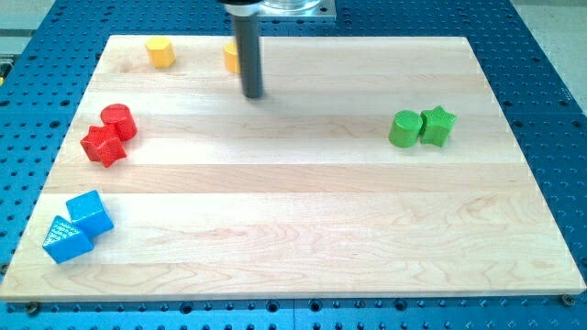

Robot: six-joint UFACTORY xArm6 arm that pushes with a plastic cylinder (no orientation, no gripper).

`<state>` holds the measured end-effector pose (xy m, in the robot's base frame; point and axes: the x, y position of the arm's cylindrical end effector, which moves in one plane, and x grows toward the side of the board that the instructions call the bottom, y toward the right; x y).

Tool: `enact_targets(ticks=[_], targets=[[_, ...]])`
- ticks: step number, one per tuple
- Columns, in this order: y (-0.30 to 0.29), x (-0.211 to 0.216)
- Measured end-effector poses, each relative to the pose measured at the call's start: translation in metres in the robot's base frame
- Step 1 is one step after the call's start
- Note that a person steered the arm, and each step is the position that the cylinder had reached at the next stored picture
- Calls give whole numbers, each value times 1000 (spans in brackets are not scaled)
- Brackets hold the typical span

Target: Separate the green blocks from each other

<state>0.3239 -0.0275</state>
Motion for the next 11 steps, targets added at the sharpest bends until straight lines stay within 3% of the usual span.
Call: enact_targets(ticks=[2,3,5,6,7,8,9,11], targets=[[214,-8],[247,39],[289,79],[234,105],[164,93],[157,43],[151,37],[230,31]])
